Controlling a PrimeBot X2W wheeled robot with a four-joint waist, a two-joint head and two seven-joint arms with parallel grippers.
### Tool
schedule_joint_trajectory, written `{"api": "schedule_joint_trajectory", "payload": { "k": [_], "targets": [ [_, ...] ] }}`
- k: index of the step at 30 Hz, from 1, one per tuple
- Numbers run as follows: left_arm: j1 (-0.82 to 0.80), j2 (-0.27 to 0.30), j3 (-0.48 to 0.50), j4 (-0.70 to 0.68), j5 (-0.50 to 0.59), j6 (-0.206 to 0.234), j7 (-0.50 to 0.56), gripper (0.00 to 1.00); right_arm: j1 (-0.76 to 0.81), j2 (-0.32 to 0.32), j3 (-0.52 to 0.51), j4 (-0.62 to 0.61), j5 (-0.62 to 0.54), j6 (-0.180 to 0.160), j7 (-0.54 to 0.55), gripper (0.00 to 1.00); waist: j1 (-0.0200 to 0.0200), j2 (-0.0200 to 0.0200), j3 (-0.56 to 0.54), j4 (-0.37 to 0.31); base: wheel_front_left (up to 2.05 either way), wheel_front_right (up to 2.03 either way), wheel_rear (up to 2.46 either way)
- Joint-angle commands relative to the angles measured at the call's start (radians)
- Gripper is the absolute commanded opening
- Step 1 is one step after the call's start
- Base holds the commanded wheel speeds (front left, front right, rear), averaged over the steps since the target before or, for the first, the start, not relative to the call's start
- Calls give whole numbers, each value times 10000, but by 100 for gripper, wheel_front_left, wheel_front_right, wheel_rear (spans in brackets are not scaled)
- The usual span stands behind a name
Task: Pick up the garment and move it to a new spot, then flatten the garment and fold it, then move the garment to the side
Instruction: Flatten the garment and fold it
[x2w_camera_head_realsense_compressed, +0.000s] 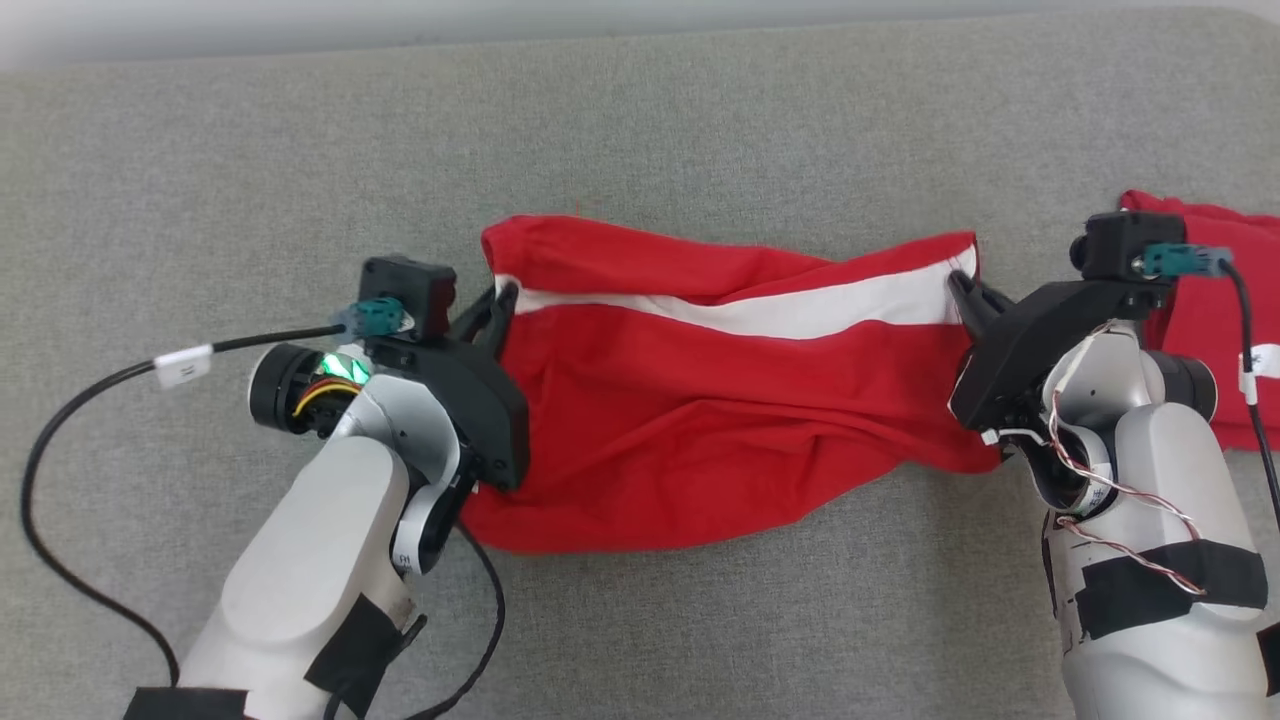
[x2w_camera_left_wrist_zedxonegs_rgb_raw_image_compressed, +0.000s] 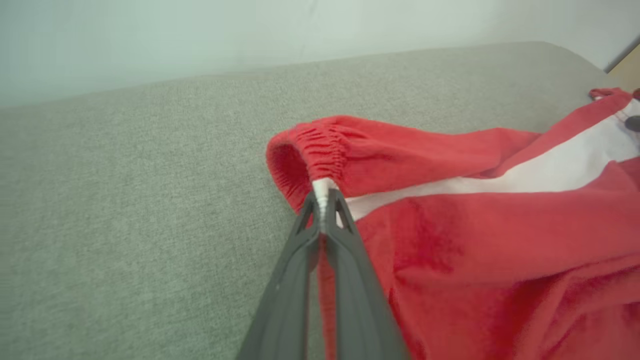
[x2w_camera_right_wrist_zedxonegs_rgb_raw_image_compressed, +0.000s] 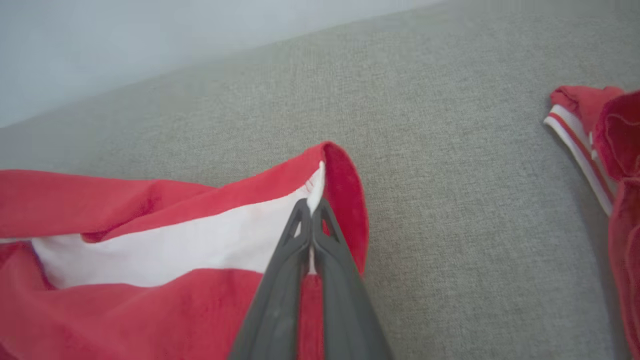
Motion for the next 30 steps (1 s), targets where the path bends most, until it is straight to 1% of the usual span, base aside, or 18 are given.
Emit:
{"api": "schedule_joint_trajectory", "payload": {
  "k": [1, 3, 7, 10, 14, 16, 21, 27, 30],
  "targets": [
    [-118, -92, 184, -137, -157, 29, -347, 0, 92, 58, 11, -201, 296, -18, -210, 0, 0, 0, -124, 4, 0, 0, 0],
    [-135, -193, 448, -254, -438, 14, -716, 0, 125, 79, -21, -457, 767, -18, -440, 0, 0, 0, -230, -2, 0, 0, 0],
    [-129, -475, 1140, -540, -1309, -251, -1316, 0, 137, 29, 45, -1050, 1591, -18, -876, 0, 0, 0, -493, -48, 0, 0, 0],
    [-137, -514, 1518, -656, -1863, -341, -1397, 0, 72, 19, -7, -1439, 2140, -18, -1270, 0, 0, 0, -718, -114, 0, 0, 0],
    [-182, -459, 1950, -875, -2445, -381, -1235, 0, -93, 38, -171, -1855, 2571, -18, -1841, 0, 0, 0, -1031, -181, 0, 0, 0],
    [-209, -440, 2024, -963, -2528, -398, -1183, 0, -133, 34, -187, -1949, 2653, -18, -1954, 0, 0, 0, -1087, -189, 0, 0, 0],
    [-290, -293, 2269, -1458, -3059, -483, -764, 0, -305, -89, -178, -2645, 2807, -18, -2804, 0, 0, 0, -1361, -191, 0, 0, 0],
    [-402, -156, 2542, -2090, -3759, -536, -67, 0, -582, -370, -16, -3259, 2707, -18, -4013, 0, 0, 0, -1620, -137, 0, 0, 0],
    [-486, -81, 2679, -2380, -4121, -526, 265, 0, -706, -489, 78, -3366, 2621, -18, -4406, 0, 0, 0, -1715, -120, 0, 0, 0]
  ]
}}
